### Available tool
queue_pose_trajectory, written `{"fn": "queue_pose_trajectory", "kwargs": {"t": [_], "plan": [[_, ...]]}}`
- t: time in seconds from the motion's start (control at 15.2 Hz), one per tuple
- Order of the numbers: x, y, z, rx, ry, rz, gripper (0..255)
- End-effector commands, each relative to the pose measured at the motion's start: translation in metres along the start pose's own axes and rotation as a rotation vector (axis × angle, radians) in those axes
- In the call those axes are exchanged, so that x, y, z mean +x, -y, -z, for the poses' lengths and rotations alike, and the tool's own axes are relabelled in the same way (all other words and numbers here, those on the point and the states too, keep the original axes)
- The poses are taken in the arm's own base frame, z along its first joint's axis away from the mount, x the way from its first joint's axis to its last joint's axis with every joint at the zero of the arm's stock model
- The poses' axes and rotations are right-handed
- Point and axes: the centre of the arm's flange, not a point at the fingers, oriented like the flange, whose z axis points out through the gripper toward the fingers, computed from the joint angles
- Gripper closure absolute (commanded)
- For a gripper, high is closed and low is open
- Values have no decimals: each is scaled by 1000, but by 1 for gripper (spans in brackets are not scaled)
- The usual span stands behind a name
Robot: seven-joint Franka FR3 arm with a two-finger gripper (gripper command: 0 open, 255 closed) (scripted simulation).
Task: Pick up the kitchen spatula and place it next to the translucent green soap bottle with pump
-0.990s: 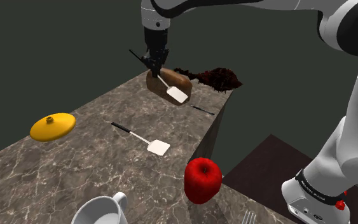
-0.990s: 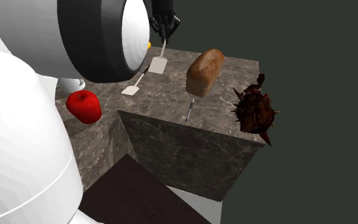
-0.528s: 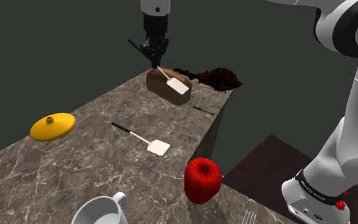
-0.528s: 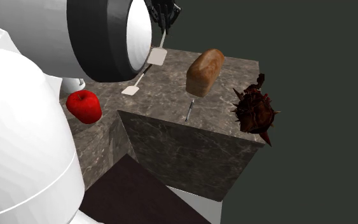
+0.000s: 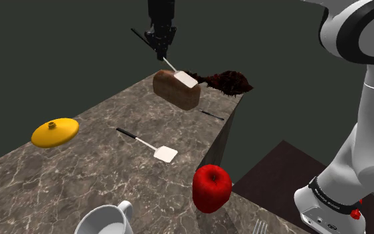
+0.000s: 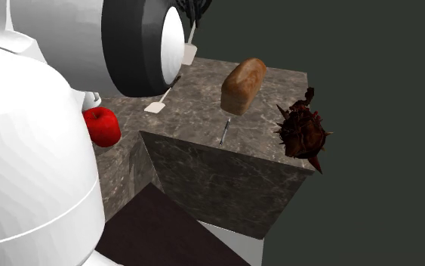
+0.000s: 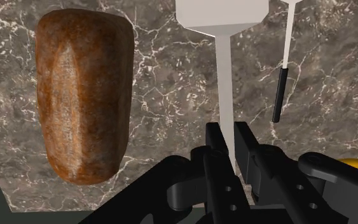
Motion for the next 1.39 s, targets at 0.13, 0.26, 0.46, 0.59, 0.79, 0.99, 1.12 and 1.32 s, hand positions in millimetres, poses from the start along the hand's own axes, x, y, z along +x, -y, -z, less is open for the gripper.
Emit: {"fn": "queue_pose_trajectory", "kwargs": {"t": [0.13,0.26,0.46,0.59,0.79,0.99,1.12,1.32], "plan": [[2,-1,21,0,0,0,255],[-6,9,23,0,0,0,255],[-31,40,25,0,0,0,255],[-48,60,26,0,0,0,255],[-73,91,28,0,0,0,255],[-98,121,29,0,0,0,255],[-115,142,31,0,0,0,255],[-140,172,32,0,0,0,255]]}}
